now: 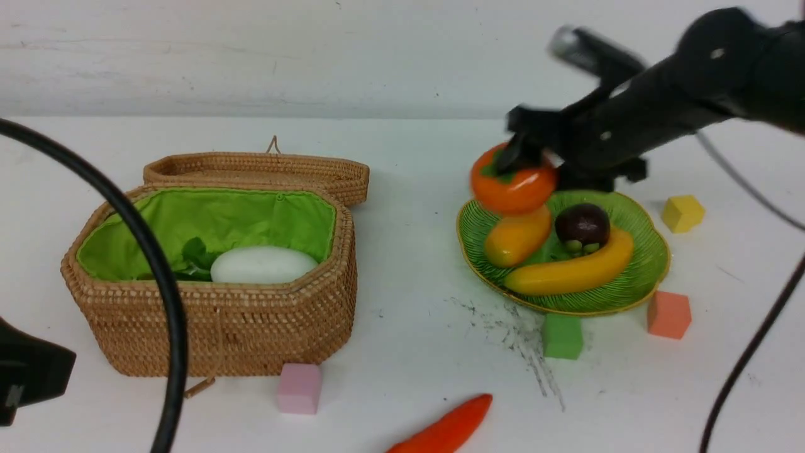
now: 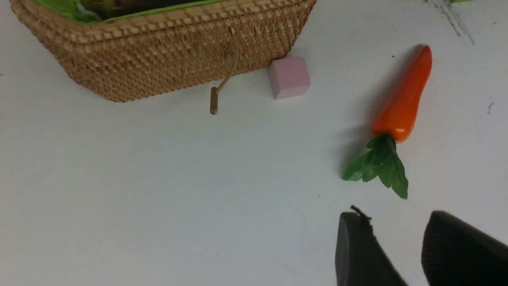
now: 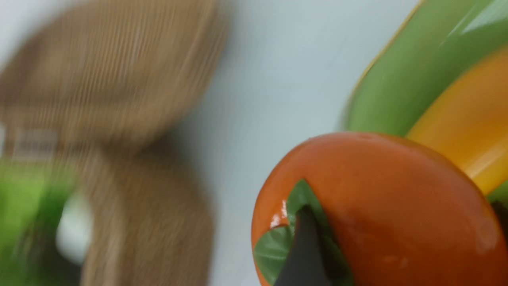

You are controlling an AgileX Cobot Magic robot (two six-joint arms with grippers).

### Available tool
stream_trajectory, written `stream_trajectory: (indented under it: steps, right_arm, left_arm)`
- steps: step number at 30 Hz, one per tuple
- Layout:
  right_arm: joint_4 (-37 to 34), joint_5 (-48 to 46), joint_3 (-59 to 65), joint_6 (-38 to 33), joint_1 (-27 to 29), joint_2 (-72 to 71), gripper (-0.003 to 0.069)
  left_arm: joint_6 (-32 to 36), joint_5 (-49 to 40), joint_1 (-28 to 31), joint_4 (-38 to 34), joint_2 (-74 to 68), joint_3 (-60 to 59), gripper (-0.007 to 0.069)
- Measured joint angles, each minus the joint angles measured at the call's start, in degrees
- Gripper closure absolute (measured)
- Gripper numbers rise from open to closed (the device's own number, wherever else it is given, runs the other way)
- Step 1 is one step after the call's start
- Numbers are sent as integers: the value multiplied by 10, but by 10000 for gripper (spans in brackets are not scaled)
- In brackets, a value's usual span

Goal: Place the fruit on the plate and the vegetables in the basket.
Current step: Grab a tomato with your right arm and place it on the plate on the right.

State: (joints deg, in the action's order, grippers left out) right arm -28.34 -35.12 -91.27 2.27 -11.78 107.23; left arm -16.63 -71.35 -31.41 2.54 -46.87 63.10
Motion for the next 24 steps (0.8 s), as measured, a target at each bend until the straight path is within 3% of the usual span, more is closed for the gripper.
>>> stream_trajectory:
  steps: [6,16,21,24]
  right_arm:
    - [-8,104,0,-1,50,45,124]
    - [-20,225,0,-1,51,151,123]
    - [-2,219,0,-23,51,151,-2]
    - [5,202,0,-44,51,140,-20]
  left_arm:
    - [0,30,0,0,-2,0,386]
    - [0,70,0,3,-27,-21,386]
    - [0,69,0,4,-48,-31,386]
    - [0,68,0,4,-58,-31,386]
